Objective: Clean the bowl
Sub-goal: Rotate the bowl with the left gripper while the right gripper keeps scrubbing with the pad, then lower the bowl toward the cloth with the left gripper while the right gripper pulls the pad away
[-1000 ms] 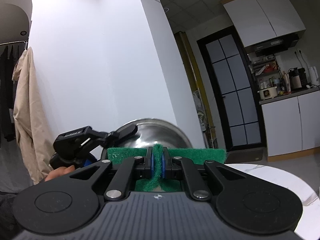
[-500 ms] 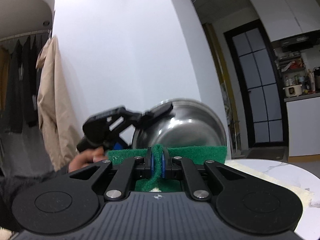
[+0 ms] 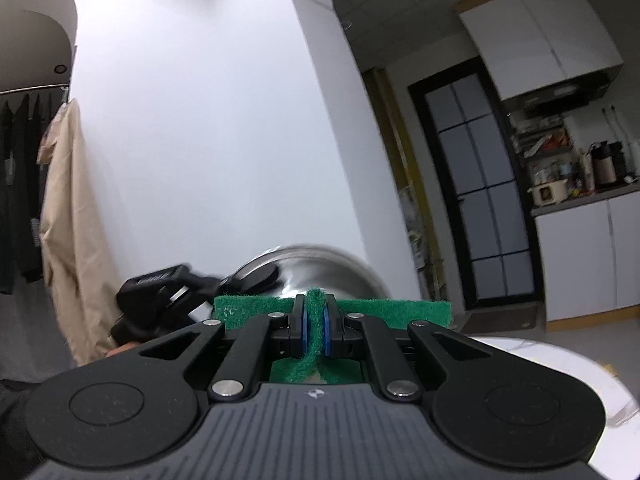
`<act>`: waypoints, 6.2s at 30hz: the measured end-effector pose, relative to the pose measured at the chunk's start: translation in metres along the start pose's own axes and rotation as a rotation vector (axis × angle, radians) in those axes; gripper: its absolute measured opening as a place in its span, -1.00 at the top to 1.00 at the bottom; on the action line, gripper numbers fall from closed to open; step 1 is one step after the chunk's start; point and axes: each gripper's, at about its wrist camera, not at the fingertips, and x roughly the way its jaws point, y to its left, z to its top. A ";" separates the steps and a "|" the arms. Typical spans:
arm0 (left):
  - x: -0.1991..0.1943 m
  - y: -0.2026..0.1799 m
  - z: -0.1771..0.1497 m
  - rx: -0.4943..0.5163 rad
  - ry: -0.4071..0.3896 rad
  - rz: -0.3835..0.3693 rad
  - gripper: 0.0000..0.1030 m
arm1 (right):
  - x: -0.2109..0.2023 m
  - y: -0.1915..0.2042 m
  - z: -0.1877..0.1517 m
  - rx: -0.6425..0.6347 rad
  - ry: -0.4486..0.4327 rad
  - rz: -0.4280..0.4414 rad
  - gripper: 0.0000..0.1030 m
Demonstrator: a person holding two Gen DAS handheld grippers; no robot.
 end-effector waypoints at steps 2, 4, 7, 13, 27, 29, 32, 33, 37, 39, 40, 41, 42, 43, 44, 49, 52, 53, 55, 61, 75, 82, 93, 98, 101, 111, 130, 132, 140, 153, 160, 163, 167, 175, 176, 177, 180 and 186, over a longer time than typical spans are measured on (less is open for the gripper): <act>0.000 -0.001 0.000 0.002 0.001 -0.009 0.91 | 0.001 -0.004 -0.001 0.004 0.011 -0.018 0.85; 0.000 -0.002 0.001 -0.003 -0.007 -0.017 0.91 | 0.001 -0.008 -0.004 0.005 0.028 -0.036 0.86; -0.002 0.000 0.001 -0.018 -0.026 -0.030 0.90 | 0.001 -0.010 -0.010 0.010 0.047 -0.042 0.85; -0.004 0.002 0.001 -0.028 -0.064 -0.024 0.89 | 0.006 -0.002 -0.024 0.011 0.098 -0.009 0.85; -0.003 0.003 -0.001 -0.059 -0.072 -0.031 0.90 | -0.003 0.033 -0.003 -0.030 -0.004 0.076 0.86; -0.003 0.002 -0.002 -0.060 -0.073 -0.036 0.90 | -0.002 0.029 0.003 -0.031 -0.023 0.054 0.86; -0.004 0.000 -0.002 -0.057 -0.073 -0.043 0.90 | 0.005 0.019 0.009 -0.018 -0.038 0.018 0.86; -0.004 -0.001 -0.002 -0.056 -0.073 -0.044 0.90 | 0.006 0.015 0.009 -0.009 -0.042 0.006 0.85; -0.005 -0.001 -0.002 -0.058 -0.083 -0.042 0.90 | 0.012 -0.006 0.004 0.061 -0.031 -0.031 0.85; -0.005 0.000 -0.001 -0.065 -0.094 -0.046 0.90 | 0.013 -0.009 -0.001 0.068 -0.012 -0.036 0.85; -0.006 0.000 -0.001 -0.068 -0.098 -0.047 0.90 | 0.014 -0.009 -0.003 0.069 -0.001 -0.036 0.85; -0.006 0.001 -0.001 -0.069 -0.099 -0.046 0.90 | 0.014 -0.009 -0.006 0.069 0.010 -0.036 0.85; -0.006 0.001 0.000 -0.071 -0.103 -0.044 0.90 | 0.015 -0.009 -0.008 0.069 0.021 -0.036 0.85; -0.005 0.002 0.000 -0.074 -0.109 -0.041 0.90 | 0.015 -0.009 -0.010 0.069 0.027 -0.035 0.85; -0.005 0.003 0.000 -0.077 -0.113 -0.040 0.90 | 0.017 -0.008 -0.013 0.067 0.048 -0.028 0.85; -0.007 0.007 0.002 -0.108 -0.145 -0.032 0.90 | 0.018 0.002 -0.018 0.035 0.101 0.002 0.85; -0.007 0.010 0.004 -0.122 -0.157 -0.030 0.90 | 0.021 0.012 -0.017 -0.010 0.143 0.012 0.85; -0.007 0.010 0.004 -0.123 -0.157 -0.030 0.90 | 0.021 0.015 -0.016 -0.018 0.147 0.022 0.85; -0.007 0.011 0.003 -0.126 -0.152 -0.026 0.90 | 0.018 0.019 -0.015 -0.029 0.145 0.036 0.85; -0.007 0.011 -0.003 -0.125 -0.116 -0.019 0.90 | 0.015 0.027 0.008 -0.052 0.068 0.055 0.85; -0.006 0.011 -0.002 -0.120 -0.110 -0.058 0.90 | 0.015 -0.015 0.008 0.000 0.057 -0.064 0.85; -0.008 0.015 -0.001 -0.132 -0.137 -0.065 0.89 | 0.013 -0.016 -0.011 0.010 0.115 -0.051 0.85; -0.011 0.019 -0.005 -0.116 -0.113 -0.007 0.90 | 0.007 0.017 -0.006 -0.024 0.114 0.059 0.85; -0.014 0.018 -0.008 -0.123 -0.109 -0.011 0.90 | 0.005 0.021 0.008 -0.037 0.064 0.053 0.86; -0.016 0.017 -0.005 -0.118 -0.115 -0.022 0.90 | 0.009 0.013 0.013 -0.021 0.057 0.031 0.85; -0.025 0.022 -0.005 -0.140 -0.157 -0.032 0.90 | 0.017 0.011 -0.004 -0.021 0.124 0.013 0.85; -0.040 0.021 0.000 -0.144 -0.193 -0.040 0.90 | 0.036 0.021 0.006 -0.079 0.138 0.052 0.85; -0.040 0.022 0.001 -0.143 -0.199 -0.035 0.90 | 0.037 0.021 0.002 -0.073 0.147 0.057 0.85; -0.040 0.030 0.001 -0.157 -0.195 -0.020 0.90 | 0.038 0.030 -0.001 -0.073 0.152 0.090 0.85; -0.049 0.014 0.017 -0.099 -0.192 0.023 0.90 | 0.041 0.021 -0.004 -0.075 0.183 0.062 0.85; -0.067 -0.006 0.035 0.008 -0.173 0.173 0.90 | 0.034 0.006 -0.005 -0.064 0.189 0.032 0.86; -0.071 -0.014 0.046 0.065 -0.159 0.245 0.90 | 0.029 0.001 -0.004 -0.064 0.186 0.017 0.85; -0.069 -0.024 0.057 0.134 -0.138 0.341 0.90 | 0.020 -0.008 -0.001 -0.075 0.188 -0.014 0.85; -0.054 -0.041 0.072 0.325 -0.085 0.563 0.90 | 0.014 -0.010 -0.002 -0.142 0.240 -0.134 0.86; -0.050 -0.042 0.072 0.355 -0.062 0.599 0.90 | 0.014 -0.011 -0.002 -0.141 0.247 -0.143 0.86; -0.045 -0.042 0.071 0.377 -0.036 0.629 0.90 | 0.014 -0.011 -0.002 -0.144 0.253 -0.154 0.86; -0.034 -0.042 0.069 0.411 0.027 0.682 0.90 | 0.017 -0.007 -0.003 -0.167 0.273 -0.185 0.86; -0.026 -0.031 0.067 0.437 0.079 0.745 0.88 | 0.024 -0.007 -0.006 -0.176 0.301 -0.204 0.86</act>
